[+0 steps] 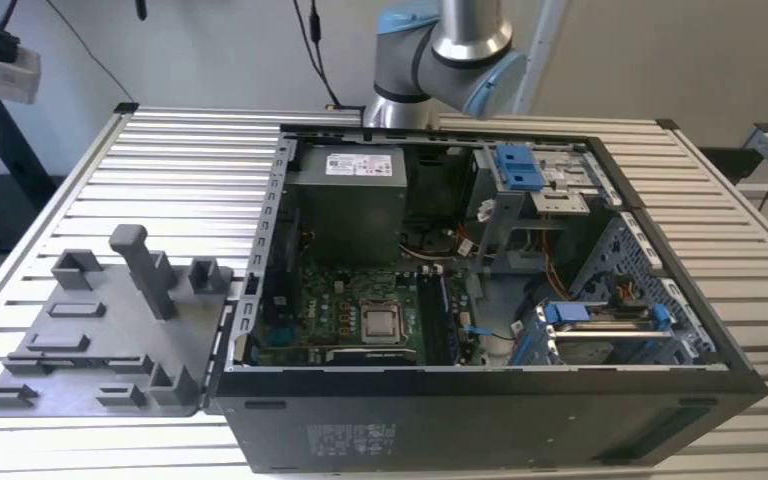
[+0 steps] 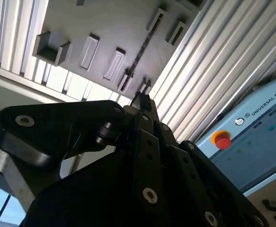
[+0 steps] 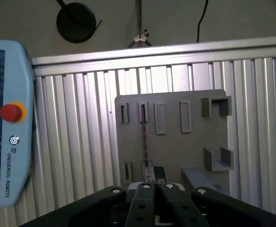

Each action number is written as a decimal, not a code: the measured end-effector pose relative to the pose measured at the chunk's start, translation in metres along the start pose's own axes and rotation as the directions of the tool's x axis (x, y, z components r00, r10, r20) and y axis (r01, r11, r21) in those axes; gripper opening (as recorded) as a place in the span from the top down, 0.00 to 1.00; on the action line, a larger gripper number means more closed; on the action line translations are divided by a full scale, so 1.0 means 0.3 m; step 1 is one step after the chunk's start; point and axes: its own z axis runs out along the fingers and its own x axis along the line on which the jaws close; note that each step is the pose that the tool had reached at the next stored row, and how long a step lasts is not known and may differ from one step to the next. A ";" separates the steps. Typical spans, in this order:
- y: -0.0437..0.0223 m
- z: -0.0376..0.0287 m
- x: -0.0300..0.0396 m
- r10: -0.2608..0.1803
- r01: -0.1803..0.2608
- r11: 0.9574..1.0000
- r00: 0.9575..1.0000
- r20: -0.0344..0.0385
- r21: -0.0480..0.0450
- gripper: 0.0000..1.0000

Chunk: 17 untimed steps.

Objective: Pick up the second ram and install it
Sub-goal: 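Pick up the second ram and move it above second insertion slot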

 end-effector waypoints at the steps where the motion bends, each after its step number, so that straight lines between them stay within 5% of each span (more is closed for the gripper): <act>1: 0.000 0.000 0.000 -0.002 0.002 1.000 1.000 0.000 0.000 0.89; 7: 0.000 0.003 0.000 -0.019 0.019 1.000 1.000 0.005 0.001 0.89; 11: 0.000 0.008 0.000 -0.024 0.024 1.000 0.999 0.027 0.001 0.89; 14: 0.000 0.012 0.000 -0.027 0.027 1.000 0.998 0.052 0.001 0.89; 17: 0.000 0.014 0.000 -0.045 0.045 0.999 0.998 0.055 0.000 0.89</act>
